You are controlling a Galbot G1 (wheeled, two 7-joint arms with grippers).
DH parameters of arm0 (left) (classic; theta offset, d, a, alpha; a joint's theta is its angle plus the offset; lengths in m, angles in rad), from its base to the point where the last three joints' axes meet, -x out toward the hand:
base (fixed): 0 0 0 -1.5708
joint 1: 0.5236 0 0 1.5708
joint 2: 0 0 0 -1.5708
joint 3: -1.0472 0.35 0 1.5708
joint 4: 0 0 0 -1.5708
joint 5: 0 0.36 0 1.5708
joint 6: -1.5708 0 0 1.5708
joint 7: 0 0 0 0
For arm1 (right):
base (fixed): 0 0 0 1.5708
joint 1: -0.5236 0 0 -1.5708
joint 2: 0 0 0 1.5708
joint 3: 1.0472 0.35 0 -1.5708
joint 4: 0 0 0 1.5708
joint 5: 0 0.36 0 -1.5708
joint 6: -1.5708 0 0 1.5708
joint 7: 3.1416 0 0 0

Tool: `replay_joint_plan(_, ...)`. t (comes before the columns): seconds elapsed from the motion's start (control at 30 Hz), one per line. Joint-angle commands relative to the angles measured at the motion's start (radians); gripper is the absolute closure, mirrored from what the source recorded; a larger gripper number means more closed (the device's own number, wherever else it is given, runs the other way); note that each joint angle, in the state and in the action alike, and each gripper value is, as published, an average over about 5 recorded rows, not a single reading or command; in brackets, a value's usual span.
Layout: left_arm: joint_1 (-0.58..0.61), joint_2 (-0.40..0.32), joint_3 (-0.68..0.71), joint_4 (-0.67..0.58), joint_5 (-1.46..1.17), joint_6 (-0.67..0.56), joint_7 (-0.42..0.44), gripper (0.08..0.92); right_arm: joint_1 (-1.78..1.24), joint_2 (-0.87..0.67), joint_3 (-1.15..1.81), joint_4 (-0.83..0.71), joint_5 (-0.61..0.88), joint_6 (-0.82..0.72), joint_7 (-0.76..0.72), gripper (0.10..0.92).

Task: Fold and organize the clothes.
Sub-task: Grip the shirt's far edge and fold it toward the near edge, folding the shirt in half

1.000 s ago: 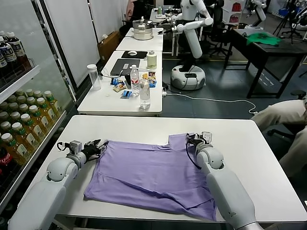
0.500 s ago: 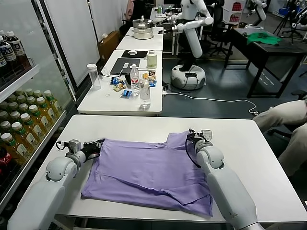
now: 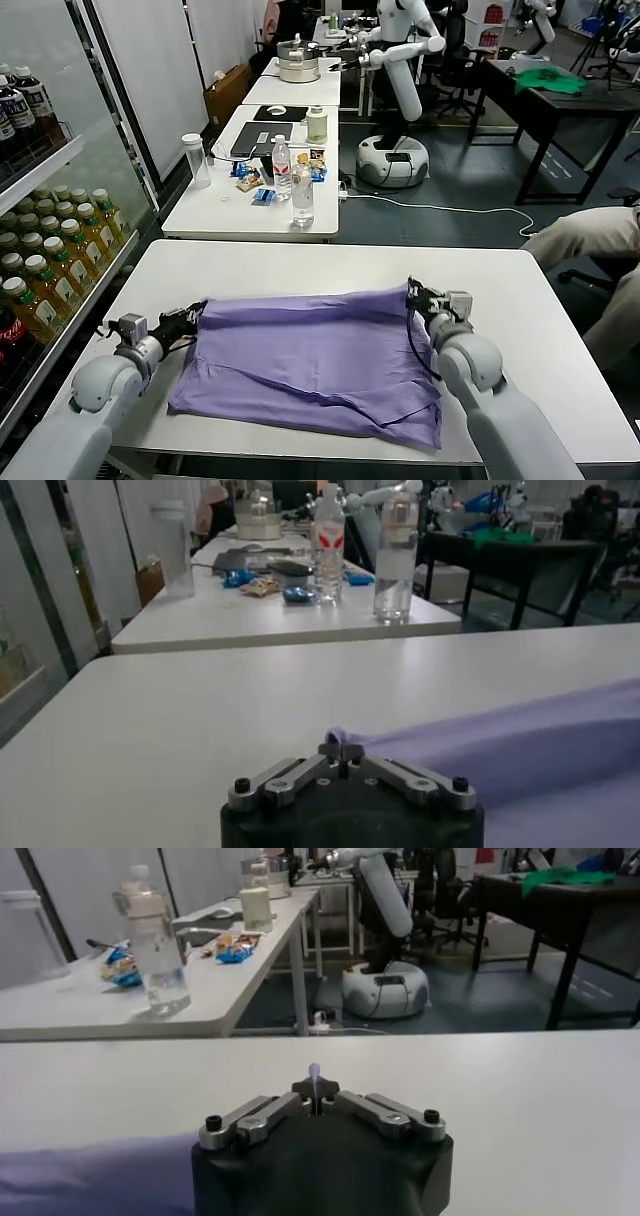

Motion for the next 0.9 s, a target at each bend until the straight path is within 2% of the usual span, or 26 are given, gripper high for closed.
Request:
replay_joint_plan(0.03,0.163,0.025,-0.072,-0.136,-0.033,-0.026,-0.019,0.914,-0.199,-0.051,0.06,0.207,0.023,-0.013,0.013,0.91)
replay_joint_plan(0.63,0.27,0.041,-0.132,-0.217,0.013,0.018,0.002,0.914,-0.295,-0.068,0.102,0.299,0.013,-0.057,0.034,0.91)
replay_joint_plan(0.9,0.279,0.048,-0.142,-0.184,0.128,0.059,0.06,0.914,-0.333,-0.091,0.11,0.296,0.007,-0.063,0.024,0.91)
